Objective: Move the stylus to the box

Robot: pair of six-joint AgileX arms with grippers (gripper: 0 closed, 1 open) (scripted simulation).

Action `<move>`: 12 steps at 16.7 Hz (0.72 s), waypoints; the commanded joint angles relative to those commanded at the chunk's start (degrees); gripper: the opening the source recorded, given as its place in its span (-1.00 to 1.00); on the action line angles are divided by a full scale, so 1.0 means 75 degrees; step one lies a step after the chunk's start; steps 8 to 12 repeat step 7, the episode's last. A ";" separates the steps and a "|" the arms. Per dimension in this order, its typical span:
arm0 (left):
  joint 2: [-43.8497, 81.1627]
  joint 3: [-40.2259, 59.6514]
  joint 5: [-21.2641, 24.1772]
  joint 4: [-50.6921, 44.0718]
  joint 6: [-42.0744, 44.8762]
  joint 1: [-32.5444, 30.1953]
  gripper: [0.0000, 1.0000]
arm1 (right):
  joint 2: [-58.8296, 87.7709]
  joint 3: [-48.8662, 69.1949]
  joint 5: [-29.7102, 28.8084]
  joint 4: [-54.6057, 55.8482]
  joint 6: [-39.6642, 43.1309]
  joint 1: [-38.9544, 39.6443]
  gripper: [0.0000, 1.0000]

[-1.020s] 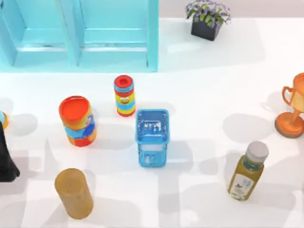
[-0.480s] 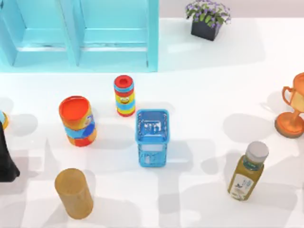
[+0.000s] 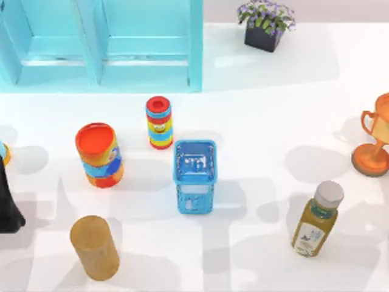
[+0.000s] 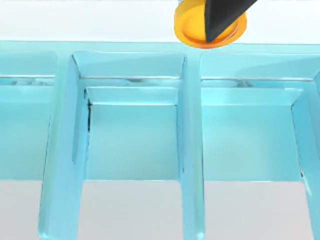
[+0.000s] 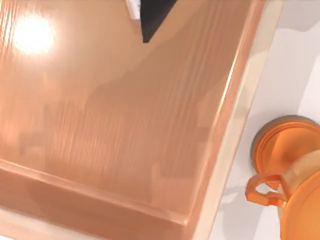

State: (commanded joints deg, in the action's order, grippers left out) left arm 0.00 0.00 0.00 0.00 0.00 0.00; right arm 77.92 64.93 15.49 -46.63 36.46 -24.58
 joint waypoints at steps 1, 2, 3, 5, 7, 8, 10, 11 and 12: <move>0.0000 0.0000 0.0000 0.0000 0.0000 0.0000 1.00 | 0.0000 0.0000 0.0000 0.0000 0.0000 0.0000 0.96; 0.0000 0.0000 0.0000 0.0000 0.0000 0.0000 1.00 | 0.0000 0.0000 0.0000 0.0000 0.0000 0.0000 1.00; 0.0000 0.0000 0.0000 0.0000 0.0000 0.0000 1.00 | 0.0000 0.0000 0.0000 0.0000 0.0000 0.0000 1.00; 0.0000 0.0000 0.0000 0.0000 0.0000 0.0000 1.00 | 0.0000 0.0000 0.0000 0.0000 0.0000 0.0000 1.00; 0.0000 0.0000 0.0000 0.0000 0.0000 0.0000 1.00 | 0.0000 0.0000 0.0000 0.0000 0.0000 0.0000 1.00; 0.0000 0.0000 0.0000 0.0000 0.0000 0.0000 1.00 | 0.0000 0.0000 0.0000 0.0000 0.0000 0.0000 1.00; 0.0000 0.0000 0.0000 0.0000 0.0000 0.0000 1.00 | 0.0000 0.0000 0.0000 0.0000 0.0000 0.0000 1.00; 0.0000 0.0000 0.0000 0.0000 0.0000 0.0000 1.00 | 0.0000 0.0000 0.0000 0.0000 0.0000 0.0000 1.00; 0.0000 0.0000 0.0000 0.0000 0.0000 0.0000 1.00 | 0.0000 0.0000 0.0000 0.0000 0.0000 0.0000 1.00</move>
